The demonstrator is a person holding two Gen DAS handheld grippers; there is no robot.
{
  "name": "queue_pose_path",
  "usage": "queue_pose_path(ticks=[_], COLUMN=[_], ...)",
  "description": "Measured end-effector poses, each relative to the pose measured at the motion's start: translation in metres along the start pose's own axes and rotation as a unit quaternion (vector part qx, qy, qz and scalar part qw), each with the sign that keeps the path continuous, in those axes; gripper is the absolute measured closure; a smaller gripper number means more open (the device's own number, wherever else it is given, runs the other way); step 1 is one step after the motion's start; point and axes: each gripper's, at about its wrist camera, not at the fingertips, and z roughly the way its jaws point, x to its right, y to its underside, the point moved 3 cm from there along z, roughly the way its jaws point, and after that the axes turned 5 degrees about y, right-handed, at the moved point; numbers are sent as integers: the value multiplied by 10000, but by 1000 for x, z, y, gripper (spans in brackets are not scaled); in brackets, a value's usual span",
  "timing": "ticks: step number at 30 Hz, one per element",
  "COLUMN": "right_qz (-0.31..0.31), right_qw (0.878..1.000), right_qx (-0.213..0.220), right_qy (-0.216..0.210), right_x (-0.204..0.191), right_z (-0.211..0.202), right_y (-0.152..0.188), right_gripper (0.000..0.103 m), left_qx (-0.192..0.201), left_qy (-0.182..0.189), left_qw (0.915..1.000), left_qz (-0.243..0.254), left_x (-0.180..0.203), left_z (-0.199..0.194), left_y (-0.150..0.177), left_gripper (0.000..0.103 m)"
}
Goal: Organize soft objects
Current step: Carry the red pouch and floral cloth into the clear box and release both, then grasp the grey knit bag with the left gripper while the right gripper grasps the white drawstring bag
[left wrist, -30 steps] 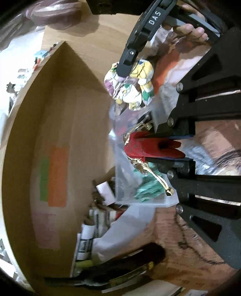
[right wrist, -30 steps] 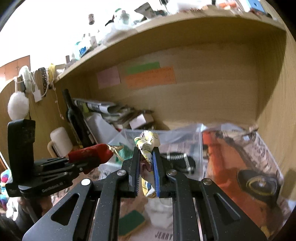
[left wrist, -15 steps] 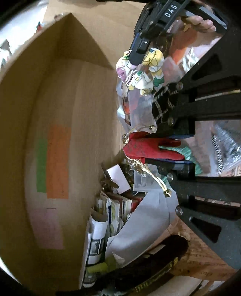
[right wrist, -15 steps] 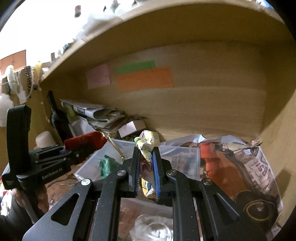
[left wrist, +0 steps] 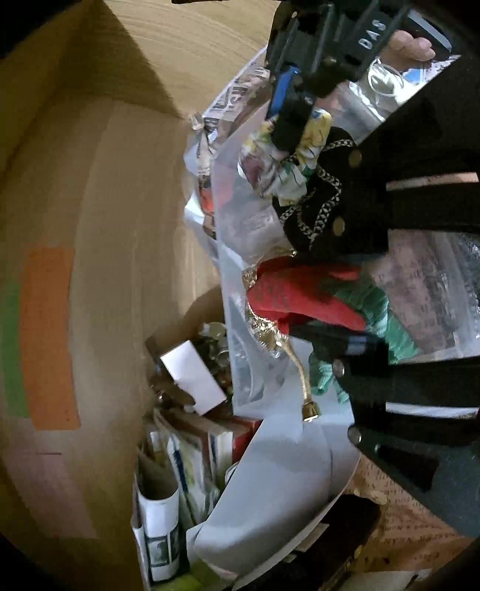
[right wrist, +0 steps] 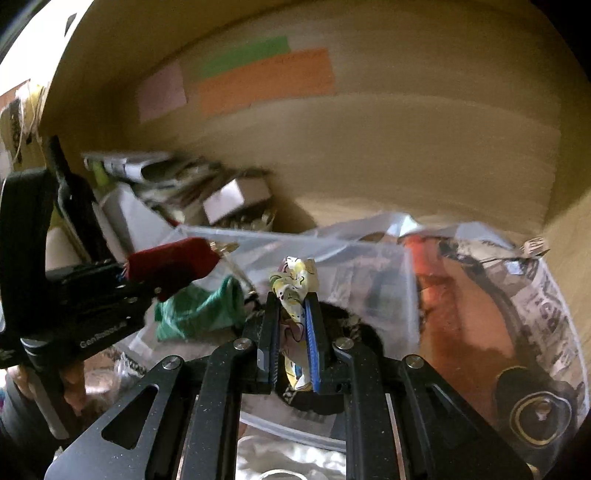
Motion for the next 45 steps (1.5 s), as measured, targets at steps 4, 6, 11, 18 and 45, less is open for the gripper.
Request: queue_pose_path(ticks=[4, 6, 11, 18, 45], right_qz=[-86, -77, -43, -144, 372], right_qw=[9996, 9994, 9998, 9994, 9974], right_qx=[-212, -292, -185, 309, -524], right_qy=[-146, -172, -113, 81, 336], right_x=[-7, -7, -7, -10, 27], right_z=[6, 8, 0, -34, -43], right_y=[4, 5, 4, -6, 81], right_gripper=[89, 81, 49, 28, 17], left_qx=[5, 48, 263, 683, -590], left_qy=[-39, -35, -51, -62, 296], left_qw=[10000, 10000, 9996, 9976, 9978], left_qz=[11, 24, 79, 49, -102], left_x=[2, 3, 8, 6, 10], left_z=[-2, -7, -26, -68, -44], left_y=[2, 2, 1, -2, 97], left_gripper=[51, 44, 30, 12, 3])
